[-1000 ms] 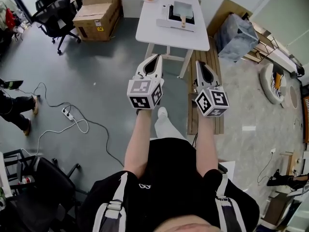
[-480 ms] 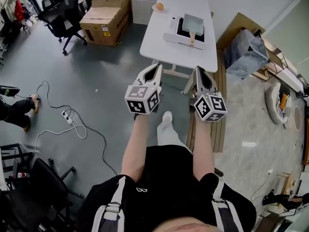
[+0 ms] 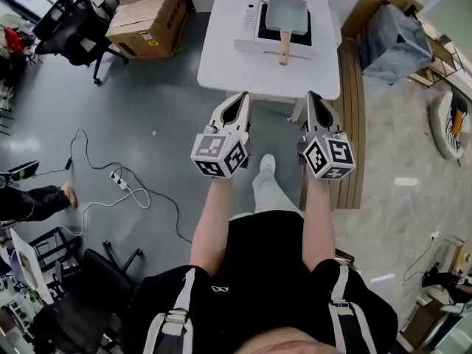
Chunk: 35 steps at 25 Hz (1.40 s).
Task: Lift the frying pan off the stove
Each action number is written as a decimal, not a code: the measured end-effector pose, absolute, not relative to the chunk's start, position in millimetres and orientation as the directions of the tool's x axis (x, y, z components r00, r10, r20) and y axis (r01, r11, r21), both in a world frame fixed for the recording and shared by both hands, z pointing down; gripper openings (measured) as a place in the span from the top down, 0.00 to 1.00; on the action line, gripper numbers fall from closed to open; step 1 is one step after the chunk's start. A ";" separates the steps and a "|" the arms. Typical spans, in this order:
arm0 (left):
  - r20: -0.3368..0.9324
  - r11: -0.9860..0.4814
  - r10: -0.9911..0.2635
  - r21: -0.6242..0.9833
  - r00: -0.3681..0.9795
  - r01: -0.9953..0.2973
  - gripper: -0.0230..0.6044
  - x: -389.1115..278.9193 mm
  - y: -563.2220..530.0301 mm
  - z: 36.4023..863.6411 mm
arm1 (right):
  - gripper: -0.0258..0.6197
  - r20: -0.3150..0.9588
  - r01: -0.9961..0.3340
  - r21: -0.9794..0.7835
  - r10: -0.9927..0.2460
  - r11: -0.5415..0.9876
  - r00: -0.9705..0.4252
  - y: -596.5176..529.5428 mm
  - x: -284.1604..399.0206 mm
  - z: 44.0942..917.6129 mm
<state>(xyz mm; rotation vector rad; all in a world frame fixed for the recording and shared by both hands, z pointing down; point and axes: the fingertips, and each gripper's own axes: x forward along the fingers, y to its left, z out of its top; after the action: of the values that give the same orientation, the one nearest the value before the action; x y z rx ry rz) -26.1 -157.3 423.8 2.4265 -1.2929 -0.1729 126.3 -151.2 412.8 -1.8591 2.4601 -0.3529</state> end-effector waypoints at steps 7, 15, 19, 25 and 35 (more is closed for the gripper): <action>0.002 -0.524 -0.814 0.427 0.581 -0.737 0.96 23.2 -232.2 406.4 | 0.95 0.089 -0.945 -0.219 -0.960 0.243 -0.267 -221.0 191.3 407.9; 0.009 -0.550 -0.800 0.387 0.599 -0.740 0.96 46.3 -265.8 398.7 | 0.95 0.064 -0.923 -0.223 -0.940 0.314 -0.335 -272.1 197.6 398.2; 0.015 -0.524 -0.819 0.388 0.573 -0.758 0.96 33.4 -283.0 396.5 | 0.95 0.059 -0.908 -0.221 -0.924 0.356 -0.377 -291.2 187.3 396.4; 0.030 -0.553 -0.791 0.391 0.611 -0.736 0.96 50.4 -293.8 398.5 | 0.95 0.049 -0.885 -0.241 -0.905 0.399 -0.422 -309.6 190.5 398.5; 0.119 -0.546 -0.723 0.505 0.681 -0.668 0.96 71.1 -305.9 436.7 | 0.95 0.105 -0.813 -0.319 -0.834 0.487 -0.541 -322.8 188.0 413.4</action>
<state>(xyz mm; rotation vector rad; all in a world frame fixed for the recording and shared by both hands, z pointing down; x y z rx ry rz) 71.1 -305.9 436.7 2.3725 -1.0709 -0.1397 188.0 -322.8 413.4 -1.4716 2.6533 -0.5152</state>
